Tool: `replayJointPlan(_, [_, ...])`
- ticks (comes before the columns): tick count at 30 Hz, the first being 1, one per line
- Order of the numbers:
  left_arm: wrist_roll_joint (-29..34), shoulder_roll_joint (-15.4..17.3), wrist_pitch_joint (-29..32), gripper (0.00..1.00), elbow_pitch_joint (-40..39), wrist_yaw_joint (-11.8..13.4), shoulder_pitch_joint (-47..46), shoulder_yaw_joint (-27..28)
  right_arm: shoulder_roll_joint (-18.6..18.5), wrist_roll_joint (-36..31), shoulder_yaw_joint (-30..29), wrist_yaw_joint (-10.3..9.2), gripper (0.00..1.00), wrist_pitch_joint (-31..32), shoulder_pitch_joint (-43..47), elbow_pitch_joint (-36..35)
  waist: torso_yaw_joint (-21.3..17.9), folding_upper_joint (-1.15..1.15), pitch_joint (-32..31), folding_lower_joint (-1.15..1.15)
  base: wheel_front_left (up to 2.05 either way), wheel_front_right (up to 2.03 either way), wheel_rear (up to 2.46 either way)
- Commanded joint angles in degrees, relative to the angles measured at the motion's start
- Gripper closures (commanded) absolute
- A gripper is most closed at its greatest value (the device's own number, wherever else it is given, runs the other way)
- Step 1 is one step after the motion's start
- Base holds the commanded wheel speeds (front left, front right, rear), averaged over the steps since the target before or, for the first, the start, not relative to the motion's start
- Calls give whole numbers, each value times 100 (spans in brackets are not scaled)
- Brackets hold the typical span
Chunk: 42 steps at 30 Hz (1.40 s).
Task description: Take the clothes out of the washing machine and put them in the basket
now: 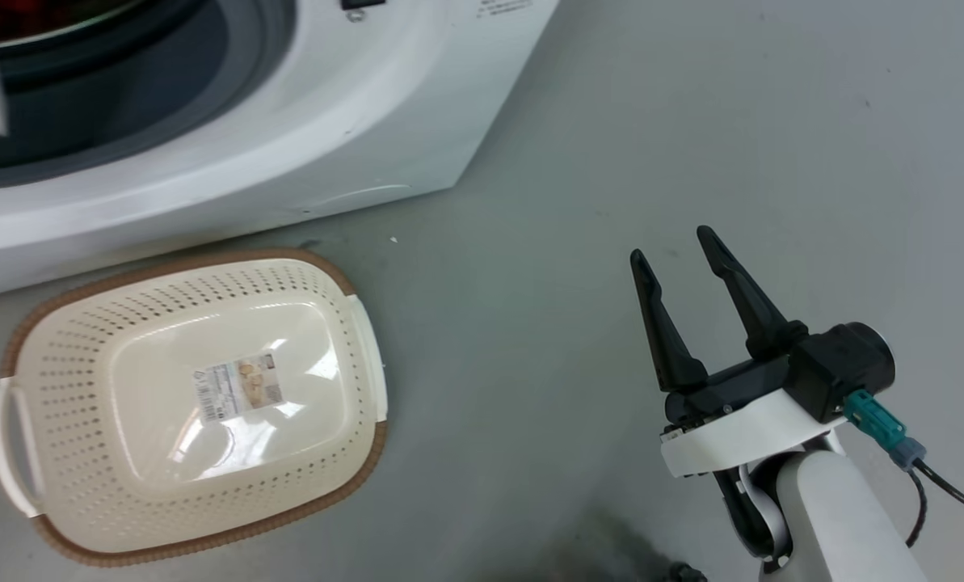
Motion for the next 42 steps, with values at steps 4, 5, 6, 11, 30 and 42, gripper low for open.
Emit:
replayJointPlan(4, [148, 360, 531, 0, 133, -129, -666, -172, 15, 171, 165, -4, 0, -79, -222, 88, -315, 0, 330, -1, 0, 0, 0])
replayJointPlan(5, [162, 430, 676, 0, 178, -150, -813, -211, 15, 205, 195, -4, 0, -84, -245, 102, -349, 0, 375, -1, 0, 0, 0])
replayJointPlan(6, [196, 499, 841, 0, 205, -187, -953, -296, 16, 231, 226, -4, 0, -85, -263, 112, -379, 0, 428, -1, 0, 0, 0])
replayJointPlan(11, [283, 846, 1647, 0, 375, -275, -1528, -632, 17, 378, 355, -4, 0, -104, -394, 122, -528, 0, 690, -1, 0, 0, 0])
replayJointPlan(30, [-275, 1950, 4153, 65, -13, -255, -2164, -1914, 15, 737, 612, -4, 0, -105, -592, -53, -835, 0, 1282, -1, 0, 0, 0])
replayJointPlan(42, [-346, 2094, 2936, 100, -574, 279, -1750, -1751, 15, 698, 610, -4, 0, -105, -683, 33, -801, 0, 1183, -1, 0, 0, 0])
